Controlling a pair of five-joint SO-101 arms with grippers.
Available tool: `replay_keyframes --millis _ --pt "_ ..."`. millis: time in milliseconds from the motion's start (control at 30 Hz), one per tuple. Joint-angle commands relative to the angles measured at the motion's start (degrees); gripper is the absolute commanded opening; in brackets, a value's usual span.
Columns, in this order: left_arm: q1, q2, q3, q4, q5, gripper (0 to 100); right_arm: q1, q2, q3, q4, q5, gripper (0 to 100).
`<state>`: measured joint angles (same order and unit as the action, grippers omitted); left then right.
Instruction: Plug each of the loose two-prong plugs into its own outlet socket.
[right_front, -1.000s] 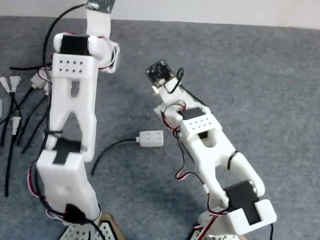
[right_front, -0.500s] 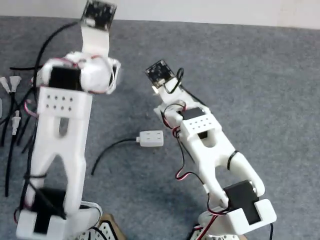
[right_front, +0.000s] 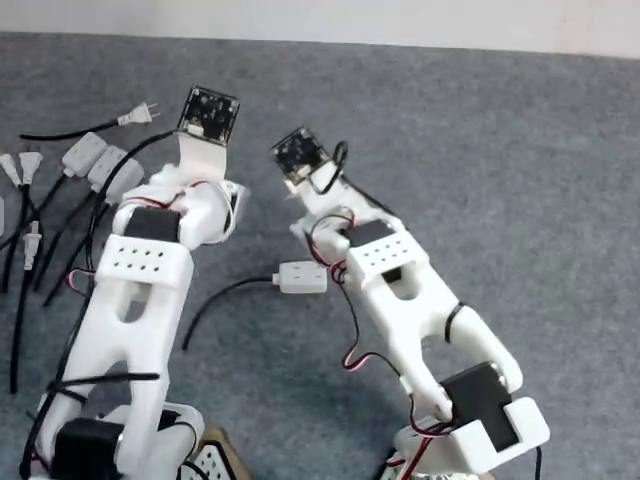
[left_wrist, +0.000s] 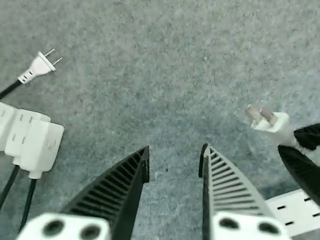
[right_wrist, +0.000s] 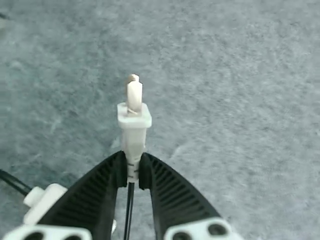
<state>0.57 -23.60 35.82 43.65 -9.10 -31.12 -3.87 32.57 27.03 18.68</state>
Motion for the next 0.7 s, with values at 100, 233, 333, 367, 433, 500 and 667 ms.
replay_keyframes --millis 100,233,333,367,433,500,667 --pt "-0.4 2.86 2.77 -6.59 -1.49 19 -1.19 -1.27 -0.13 0.57 -0.79 0.7" --pt "-0.4 3.21 4.0 -8.18 -2.29 19 -2.24 -1.27 -0.13 2.07 -0.88 0.7" --pt "-0.75 2.86 4.0 -9.32 -2.37 19 -3.03 -1.27 0.04 1.89 -1.58 0.7" --pt "-0.75 2.86 4.09 -10.11 -2.37 19 -3.03 -1.27 0.04 1.54 -2.55 0.7" --pt "-0.75 3.21 4.53 -11.69 -2.46 19 -3.12 -1.27 1.1 -0.66 -3.16 0.7" --pt "-0.4 2.86 6.73 -14.51 -2.64 19 -3.56 -1.36 3.38 -3.65 -3.25 0.7" --pt "0.22 2.86 9.8 -17.41 -4.48 19 -5.23 -1.36 4.79 -4.35 -3.34 0.7"
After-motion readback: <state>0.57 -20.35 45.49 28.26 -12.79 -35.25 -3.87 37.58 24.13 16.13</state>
